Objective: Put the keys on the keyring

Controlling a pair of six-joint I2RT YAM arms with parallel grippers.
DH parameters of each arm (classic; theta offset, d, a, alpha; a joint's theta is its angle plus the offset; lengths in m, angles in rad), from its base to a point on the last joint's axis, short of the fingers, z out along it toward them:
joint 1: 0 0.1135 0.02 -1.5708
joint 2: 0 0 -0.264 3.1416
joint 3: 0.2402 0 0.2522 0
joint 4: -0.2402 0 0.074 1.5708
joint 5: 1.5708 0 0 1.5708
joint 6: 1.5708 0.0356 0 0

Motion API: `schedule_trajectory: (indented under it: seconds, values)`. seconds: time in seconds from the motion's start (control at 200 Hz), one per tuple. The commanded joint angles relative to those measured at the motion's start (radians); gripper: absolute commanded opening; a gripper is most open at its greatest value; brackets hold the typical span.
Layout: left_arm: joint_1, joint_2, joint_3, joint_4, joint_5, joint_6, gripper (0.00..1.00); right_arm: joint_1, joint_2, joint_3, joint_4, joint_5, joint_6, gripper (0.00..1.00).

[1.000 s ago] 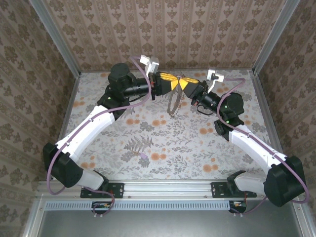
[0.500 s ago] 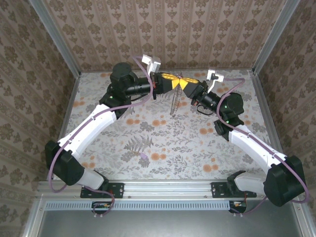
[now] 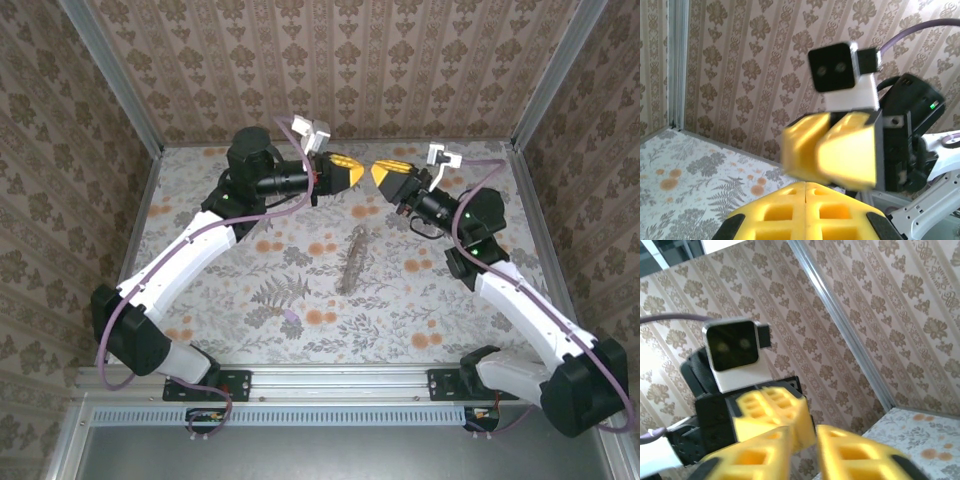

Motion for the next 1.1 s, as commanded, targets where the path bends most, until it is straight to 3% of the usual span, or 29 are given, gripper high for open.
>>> schedule_trajectory:
  seconds: [0.0,0.12,0.215,0.405,0.52,0.7,0.885,1.095]
  values:
    - [0.013,-0.05,0.021,-0.054,-0.004,0.057,0.0,-0.02,-0.057,0.039,-0.116,-0.02,-0.048,0.18]
    - [0.043,-0.067,-0.054,-0.034,-0.045,0.021,0.0,-0.04,-0.065,-0.022,-0.271,-0.013,-0.077,0.18]
    - [0.063,-0.086,-0.097,-0.047,-0.096,0.019,0.0,-0.047,-0.052,-0.067,-0.393,0.016,-0.143,0.33]
    - [0.073,-0.079,-0.184,0.007,-0.158,-0.015,0.23,-0.063,0.005,-0.174,-0.366,0.081,-0.1,0.51]
    - [0.072,-0.061,-0.199,0.001,-0.182,-0.02,0.35,-0.074,0.066,-0.192,-0.396,0.137,-0.082,0.54]
    - [0.055,-0.019,-0.225,-0.048,-0.26,-0.02,0.44,-0.119,0.136,-0.235,-0.416,0.203,-0.04,0.59]
    - [-0.012,0.108,-0.192,-0.187,-0.327,0.022,0.5,-0.208,0.134,-0.288,-0.452,0.224,0.0,0.61]
    - [-0.145,0.333,-0.069,-0.332,-0.442,0.038,0.49,-0.338,0.098,-0.332,-0.535,0.235,0.044,0.62]
